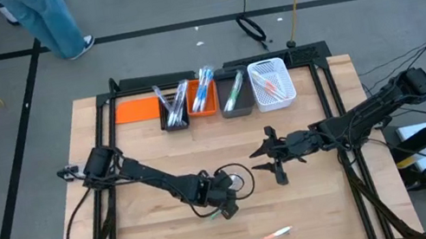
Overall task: Pick & Place Toothbrushes
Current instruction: Put the green toothbrush into the black bin
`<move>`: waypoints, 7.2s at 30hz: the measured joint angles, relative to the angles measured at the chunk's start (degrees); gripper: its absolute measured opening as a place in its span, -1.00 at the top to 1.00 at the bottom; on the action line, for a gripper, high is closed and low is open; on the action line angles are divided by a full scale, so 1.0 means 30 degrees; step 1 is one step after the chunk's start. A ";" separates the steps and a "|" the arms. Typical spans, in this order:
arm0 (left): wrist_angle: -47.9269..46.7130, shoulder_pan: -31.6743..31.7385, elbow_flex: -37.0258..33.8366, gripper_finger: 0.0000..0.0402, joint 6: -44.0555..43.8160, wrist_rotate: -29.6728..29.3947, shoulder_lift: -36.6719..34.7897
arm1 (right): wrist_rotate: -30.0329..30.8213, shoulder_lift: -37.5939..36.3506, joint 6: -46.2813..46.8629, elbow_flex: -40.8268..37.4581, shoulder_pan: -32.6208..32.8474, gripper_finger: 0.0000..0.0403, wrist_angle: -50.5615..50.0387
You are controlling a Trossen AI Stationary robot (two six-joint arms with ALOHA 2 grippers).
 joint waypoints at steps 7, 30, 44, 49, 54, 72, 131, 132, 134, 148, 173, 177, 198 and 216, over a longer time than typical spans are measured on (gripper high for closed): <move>-0.0173 -0.0043 0.0007 0.91 0.0204 -0.0427 -0.0021 | -0.0006 0.0000 0.0000 0.0000 0.0000 0.18 -0.0022; -0.1258 -0.1720 -0.0007 0.96 0.1625 -0.9930 -0.5534 | -0.0054 -0.0007 0.0016 -0.0393 0.0000 0.18 0.1129; 0.3929 -0.2277 -0.0015 0.97 0.6117 -1.1380 -0.5729 | -0.0059 -0.0007 -0.0466 -0.0393 0.1397 0.18 0.5236; 0.4606 -0.2371 -0.0015 0.98 0.6605 -1.1348 -0.5733 | -0.0009 0.0135 -0.1028 -0.0393 0.1626 0.18 0.6857; 0.5993 -0.2408 -0.0015 0.97 0.7516 -1.1334 -0.5576 | 0.0537 0.1098 -0.1637 -0.0372 0.1316 0.18 0.9564; 0.6869 -0.2038 -0.0015 0.91 0.8179 -1.0300 -0.5405 | 0.0023 0.3249 -0.3273 -0.0393 0.1093 0.73 1.4344; 0.3244 -0.3418 -0.0007 -0.16 1.1610 -0.9861 -0.7052 | -0.0744 0.1824 -0.2246 -0.0364 -0.4020 0.95 1.0462; 0.3242 -0.3421 -0.0007 -0.16 1.1610 -0.9857 -0.7052 | -0.1121 0.1821 -0.1957 -0.0364 -0.4574 0.95 1.0492; 0.3262 -0.3421 -0.0007 -0.16 1.1645 -0.9861 -0.7052 | -0.1979 0.1825 -0.1378 -0.0364 -0.5781 0.95 1.0427; 0.3264 -0.2877 -0.0007 -0.16 1.2040 -0.9861 -0.7045 | -0.6113 0.1756 0.1776 -0.0350 -1.3769 0.95 1.0195; 0.3429 -0.1605 -0.0007 -0.16 1.1492 -0.9782 -0.7008 | -0.8086 0.2784 0.2986 -0.0321 -1.8804 0.95 0.7452; 0.3656 -0.1377 -0.0007 -0.16 1.1493 -0.8933 -0.7008 | -0.8181 0.3660 0.3247 -0.0321 -1.8804 0.95 0.7977; 0.3861 -0.1060 -0.0007 -0.16 1.1530 -0.8178 -0.7001 | -0.9601 0.5989 0.4194 -0.0321 -1.8753 0.95 0.9493; 0.3854 -0.1060 -0.0007 -0.16 1.1574 -0.8178 -0.7001 | -0.9506 0.5989 0.3241 -0.0328 -1.8753 0.60 0.8981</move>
